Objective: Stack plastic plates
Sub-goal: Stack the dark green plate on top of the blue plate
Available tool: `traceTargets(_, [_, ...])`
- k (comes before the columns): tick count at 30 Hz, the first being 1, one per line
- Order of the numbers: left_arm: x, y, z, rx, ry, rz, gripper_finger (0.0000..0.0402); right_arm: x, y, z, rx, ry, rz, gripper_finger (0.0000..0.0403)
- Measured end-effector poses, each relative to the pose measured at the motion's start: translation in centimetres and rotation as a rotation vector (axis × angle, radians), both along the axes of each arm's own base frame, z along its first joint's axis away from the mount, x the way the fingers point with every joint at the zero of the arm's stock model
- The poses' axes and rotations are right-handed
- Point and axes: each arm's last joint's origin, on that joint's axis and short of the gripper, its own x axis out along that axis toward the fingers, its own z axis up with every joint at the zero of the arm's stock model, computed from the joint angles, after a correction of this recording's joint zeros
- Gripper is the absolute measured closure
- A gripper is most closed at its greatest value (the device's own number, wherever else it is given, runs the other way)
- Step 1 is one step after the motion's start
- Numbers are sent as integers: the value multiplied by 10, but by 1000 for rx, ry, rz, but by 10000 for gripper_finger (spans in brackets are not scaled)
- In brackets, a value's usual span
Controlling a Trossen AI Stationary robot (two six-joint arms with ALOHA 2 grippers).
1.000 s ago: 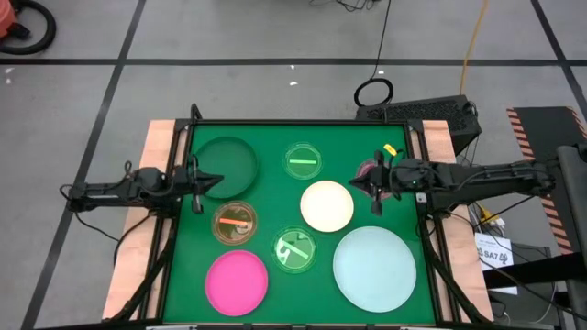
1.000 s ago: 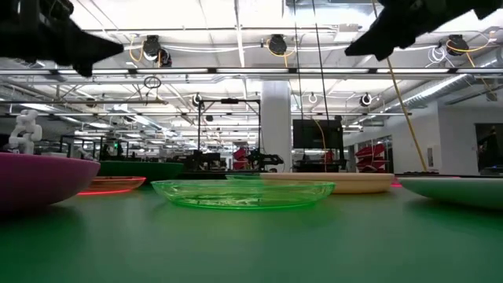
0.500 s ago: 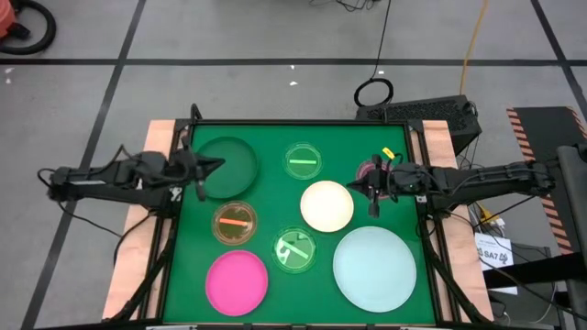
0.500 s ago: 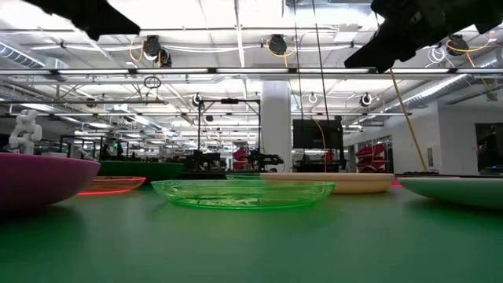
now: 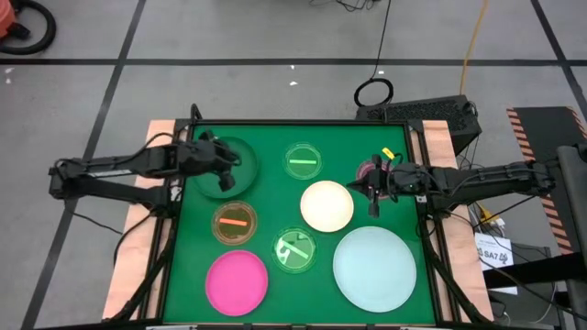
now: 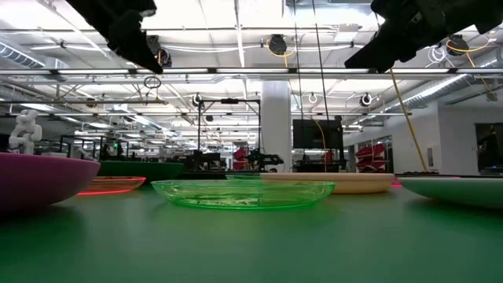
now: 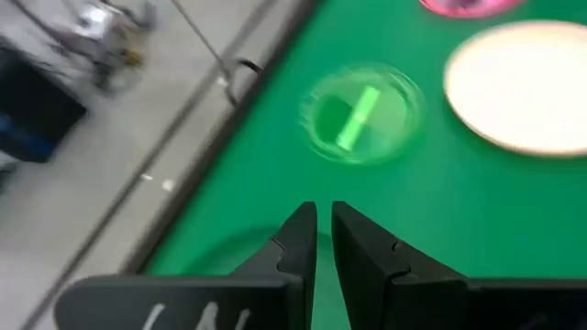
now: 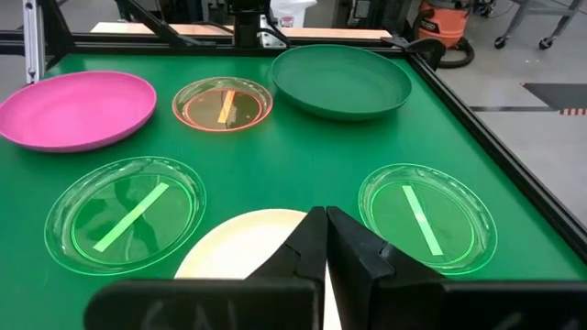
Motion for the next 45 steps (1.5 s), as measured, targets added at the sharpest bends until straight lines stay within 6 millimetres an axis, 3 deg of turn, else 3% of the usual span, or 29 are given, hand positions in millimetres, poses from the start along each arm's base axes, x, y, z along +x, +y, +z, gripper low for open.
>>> traceTargets(8, [12,-2,-32,-206,204,0,354,0,0,-1,0,11,1,399])
traceTargets(14, [23,-4,-47,-309,264,18,352,-1,0,-1,0,15,1,399])
traceTargets(23, [42,0,-77,-336,388,120,243,-1,0,-2,0,18,1,399])
traceTargets(27, [51,-1,-92,-327,436,140,215,-1,0,-2,0,18,1,399])
traceTargets(45, [70,-1,-116,-293,428,232,211,-1,0,-3,0,33,2,399])
